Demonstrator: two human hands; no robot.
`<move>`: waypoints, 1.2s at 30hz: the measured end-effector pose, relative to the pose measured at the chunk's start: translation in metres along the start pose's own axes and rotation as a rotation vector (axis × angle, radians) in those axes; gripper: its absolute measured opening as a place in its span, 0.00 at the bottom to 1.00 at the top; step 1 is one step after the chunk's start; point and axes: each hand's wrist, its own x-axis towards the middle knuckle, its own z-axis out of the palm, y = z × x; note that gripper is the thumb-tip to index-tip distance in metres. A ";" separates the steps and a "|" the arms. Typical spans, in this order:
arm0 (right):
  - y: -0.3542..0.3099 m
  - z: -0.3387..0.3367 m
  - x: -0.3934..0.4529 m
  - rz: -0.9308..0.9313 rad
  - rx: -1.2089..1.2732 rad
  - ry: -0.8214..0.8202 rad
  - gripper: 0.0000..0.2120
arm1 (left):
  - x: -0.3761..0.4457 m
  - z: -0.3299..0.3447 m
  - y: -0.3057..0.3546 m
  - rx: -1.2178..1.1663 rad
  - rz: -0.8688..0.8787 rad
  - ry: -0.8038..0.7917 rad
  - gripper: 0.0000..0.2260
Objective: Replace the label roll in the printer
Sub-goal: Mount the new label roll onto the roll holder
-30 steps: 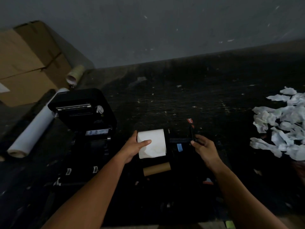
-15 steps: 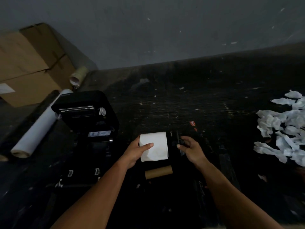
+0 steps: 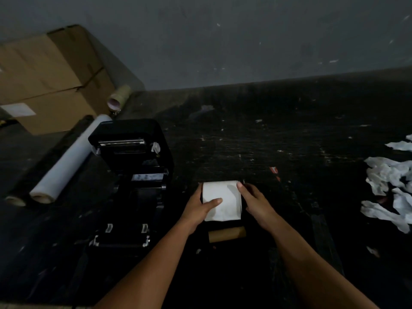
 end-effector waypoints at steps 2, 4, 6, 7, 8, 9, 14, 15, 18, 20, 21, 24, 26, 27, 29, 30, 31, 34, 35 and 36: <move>-0.002 0.003 0.001 -0.016 -0.060 -0.034 0.47 | 0.000 -0.001 -0.001 0.035 0.011 0.000 0.30; -0.004 0.006 0.003 -0.047 -0.105 -0.056 0.44 | -0.001 -0.002 -0.002 0.062 0.008 -0.004 0.32; -0.009 0.008 0.004 -0.070 -0.154 -0.061 0.43 | -0.003 -0.004 -0.003 0.079 -0.006 -0.014 0.34; -0.010 0.007 0.005 -0.076 -0.175 -0.066 0.44 | -0.003 -0.005 -0.004 0.094 -0.012 -0.020 0.36; -0.011 0.007 0.005 -0.075 -0.192 -0.070 0.45 | -0.004 -0.007 -0.005 0.115 -0.019 -0.027 0.38; -0.011 0.006 0.006 -0.072 -0.202 -0.072 0.47 | -0.005 -0.010 -0.004 0.137 -0.025 -0.033 0.40; -0.012 0.004 0.008 -0.044 -0.209 -0.082 0.49 | -0.016 -0.025 -0.001 0.111 -0.075 0.086 0.35; -0.012 0.004 0.008 -0.042 -0.201 -0.086 0.48 | -0.019 -0.028 -0.003 0.146 -0.088 0.146 0.32; -0.010 0.003 0.009 -0.051 -0.171 -0.094 0.44 | -0.023 -0.030 -0.016 0.425 -0.125 0.197 0.34; -0.010 0.003 0.007 -0.055 -0.170 -0.095 0.41 | -0.025 -0.028 -0.028 0.553 -0.152 0.140 0.36; -0.010 0.003 0.007 -0.058 -0.168 -0.095 0.41 | -0.027 -0.027 -0.032 0.602 -0.162 0.122 0.36; -0.010 0.004 0.007 -0.064 -0.172 -0.079 0.41 | -0.029 -0.024 -0.043 0.726 -0.125 0.150 0.31; -0.011 0.005 0.005 -0.063 -0.171 -0.076 0.41 | -0.030 -0.022 -0.044 0.786 -0.081 0.189 0.29; -0.010 0.004 0.006 -0.063 -0.170 -0.077 0.41 | -0.030 -0.021 -0.043 0.798 -0.062 0.212 0.29; -0.010 0.005 0.006 -0.063 -0.172 -0.082 0.41 | -0.031 -0.021 -0.040 0.778 -0.064 0.270 0.32; -0.010 0.005 0.006 -0.065 -0.170 -0.080 0.41 | -0.031 -0.022 -0.039 0.767 -0.090 0.294 0.33; -0.010 0.005 0.006 -0.064 -0.165 -0.079 0.41 | -0.031 -0.023 -0.037 0.765 -0.120 0.306 0.33; -0.012 0.005 0.005 -0.065 -0.162 -0.076 0.39 | -0.030 -0.024 -0.036 0.824 -0.137 0.320 0.26; -0.012 0.005 0.004 -0.071 -0.160 -0.077 0.39 | -0.030 -0.024 -0.035 0.835 -0.140 0.327 0.24; -0.012 0.005 0.004 -0.075 -0.158 -0.078 0.39 | -0.029 -0.024 -0.034 0.831 -0.151 0.330 0.23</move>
